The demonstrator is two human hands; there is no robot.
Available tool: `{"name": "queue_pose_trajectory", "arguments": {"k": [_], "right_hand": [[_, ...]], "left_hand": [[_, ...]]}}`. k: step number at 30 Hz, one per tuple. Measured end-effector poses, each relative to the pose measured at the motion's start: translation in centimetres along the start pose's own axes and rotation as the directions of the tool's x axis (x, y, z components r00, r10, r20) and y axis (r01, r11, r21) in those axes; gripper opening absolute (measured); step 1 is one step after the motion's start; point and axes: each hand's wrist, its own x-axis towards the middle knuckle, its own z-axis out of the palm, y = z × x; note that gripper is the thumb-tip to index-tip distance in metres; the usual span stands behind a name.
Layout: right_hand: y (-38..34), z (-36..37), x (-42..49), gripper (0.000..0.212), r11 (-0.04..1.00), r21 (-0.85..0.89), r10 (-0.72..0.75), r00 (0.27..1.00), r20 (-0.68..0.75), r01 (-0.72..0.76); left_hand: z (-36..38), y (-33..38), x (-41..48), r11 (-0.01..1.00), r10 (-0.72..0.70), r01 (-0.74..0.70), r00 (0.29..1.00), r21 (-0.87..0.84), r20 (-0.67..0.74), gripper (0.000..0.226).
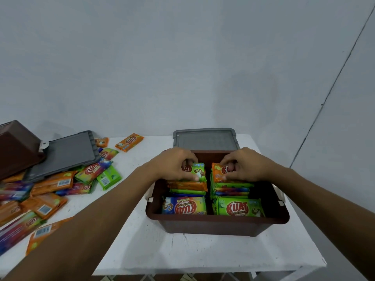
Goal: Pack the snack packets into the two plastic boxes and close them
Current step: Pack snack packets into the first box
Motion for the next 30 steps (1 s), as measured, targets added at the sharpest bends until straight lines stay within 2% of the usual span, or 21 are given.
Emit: {"name": "queue_pose_trajectory", "arguments": {"k": [3,6,8,11,14,16,18,20,22,27,30], "right_hand": [[-1.0,-0.2,1.1,0.034,0.997,0.076,-0.019,1.0,0.015,0.018],[-2.9,-0.3,2.8,0.025,0.992,0.099,-0.074,0.997,-0.03,0.077],[-4.5,-0.3,4.3,0.02,0.988,0.11,-0.1,0.993,-0.07,0.107],[-7.3,-0.4,7.1,0.016,0.983,0.112,-0.13,0.984,-0.119,0.143],[-9.9,-0.4,10.2,0.011,0.967,0.186,-0.156,0.981,-0.113,0.175],[-11.6,-0.1,12.6,0.011,0.957,0.216,-0.177,0.979,-0.102,0.195],[-13.0,0.5,15.0,0.011,0.952,0.235,-0.185,0.98,-0.079,0.199],[-14.3,1.2,17.4,0.013,0.953,0.235,-0.193,0.981,-0.009,0.19],[-15.5,2.2,19.6,0.015,0.966,0.198,-0.19,0.976,0.103,0.167],[-19.4,5.4,24.2,0.031,0.993,0.029,-0.119,0.908,0.401,0.117],[-21.7,7.3,26.0,0.043,0.992,-0.085,-0.037,0.863,0.504,0.093]], "left_hand": [[-0.9,-1.2,-1.3,0.977,-0.064,0.041,0.992,-0.209,-0.105,0.045],[-1.6,-3.5,-3.2,0.943,-0.137,0.034,0.947,-0.332,-0.291,0.023],[-2.3,-5.3,-4.8,0.926,-0.19,0.048,0.916,-0.374,-0.353,0.016],[-3.5,-8.5,-7.2,0.915,-0.266,0.125,0.902,-0.383,-0.34,0.011],[-3.7,-12.8,-9.6,0.908,-0.325,0.216,0.905,-0.359,-0.277,0.012],[-3.7,-15.7,-11.0,0.92,-0.343,0.284,0.917,-0.27,-0.202,0.016],[-3.9,-18.5,-12.0,0.936,-0.35,0.345,0.933,-0.072,-0.079,0.029],[-3.9,-20.8,-12.7,0.901,-0.407,0.392,0.912,0.186,0.052,0.046],[-3.7,-22.7,-13.1,0.843,-0.46,0.38,0.876,0.382,0.143,0.062],[-3.3,-25.9,-13.2,0.839,-0.448,0.325,0.867,0.437,0.216,0.103],[-3.5,-26.8,-13.6,0.844,-0.439,0.32,0.872,0.43,0.214,0.107]]}}
